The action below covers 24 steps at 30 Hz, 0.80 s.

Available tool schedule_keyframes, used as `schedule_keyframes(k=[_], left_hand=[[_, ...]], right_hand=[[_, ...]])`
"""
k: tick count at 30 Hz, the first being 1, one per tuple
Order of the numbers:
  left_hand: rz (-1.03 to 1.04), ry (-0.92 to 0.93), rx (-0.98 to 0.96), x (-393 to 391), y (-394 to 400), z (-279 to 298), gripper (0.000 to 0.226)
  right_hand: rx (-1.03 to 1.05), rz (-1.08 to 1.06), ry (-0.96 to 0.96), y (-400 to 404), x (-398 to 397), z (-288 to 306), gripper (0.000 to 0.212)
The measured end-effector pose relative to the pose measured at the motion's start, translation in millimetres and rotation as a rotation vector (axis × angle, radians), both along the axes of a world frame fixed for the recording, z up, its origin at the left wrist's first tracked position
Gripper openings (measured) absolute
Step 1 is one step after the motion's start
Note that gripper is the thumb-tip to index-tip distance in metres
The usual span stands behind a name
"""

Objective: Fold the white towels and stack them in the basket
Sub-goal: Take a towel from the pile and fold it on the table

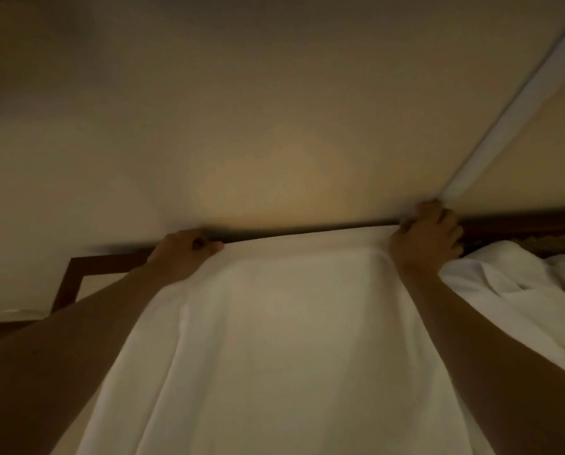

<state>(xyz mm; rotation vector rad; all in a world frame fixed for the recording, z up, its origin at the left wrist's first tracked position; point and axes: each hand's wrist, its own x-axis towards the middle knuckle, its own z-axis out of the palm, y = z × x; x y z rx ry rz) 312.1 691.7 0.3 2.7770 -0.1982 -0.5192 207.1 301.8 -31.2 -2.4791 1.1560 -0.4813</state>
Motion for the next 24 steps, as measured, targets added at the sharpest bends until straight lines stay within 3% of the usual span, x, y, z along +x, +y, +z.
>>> schedule_keyframes(k=[3, 4, 6, 8, 10, 15, 18, 21, 24], left_hand=[[0.063, 0.084, -0.121, 2.1, 20.8, 6.0, 0.045], [0.100, 0.120, -0.189, 1.9, 26.9, 8.2, 0.047], [0.162, 0.193, -0.305, 0.5, 44.3, 14.9, 0.048], [0.124, 0.292, -0.332, 1.4, 64.0, 21.9, 0.059], [0.014, 0.384, -0.235, 1.6, 83.1, 29.2, 0.072], [-0.135, 0.564, -0.049, 14.7, 138.9, 41.1, 0.038], [-0.211, 0.482, 0.030, 38.9, 174.7, 43.0, 0.041], [-0.185, 0.260, 0.057, 55.2, 181.5, 24.0, 0.051], [-0.116, 0.190, -0.083, 50.3, 178.6, 7.1, 0.036]], right_hand=[[-0.207, 0.530, -0.116, 94.1, -1.1, 13.4, 0.032], [-0.150, 0.709, -0.067, 133.5, -0.1, 13.6, 0.038], [0.032, 0.892, 0.239, 200.8, 2.7, 8.8, 0.052], [0.066, 0.907, 0.458, 233.4, 4.2, -4.9, 0.057], [0.024, 0.877, 0.458, 236.8, 1.8, -13.7, 0.060], [-0.047, 0.840, 0.466, 238.3, 0.6, -14.1, 0.061], [-0.062, 0.815, 0.480, 242.9, 1.7, -11.3, 0.061], [-0.084, 0.791, 0.470, 242.0, 1.3, -11.8, 0.060], [-0.099, 0.763, 0.455, 243.6, 2.0, -13.3, 0.060]])
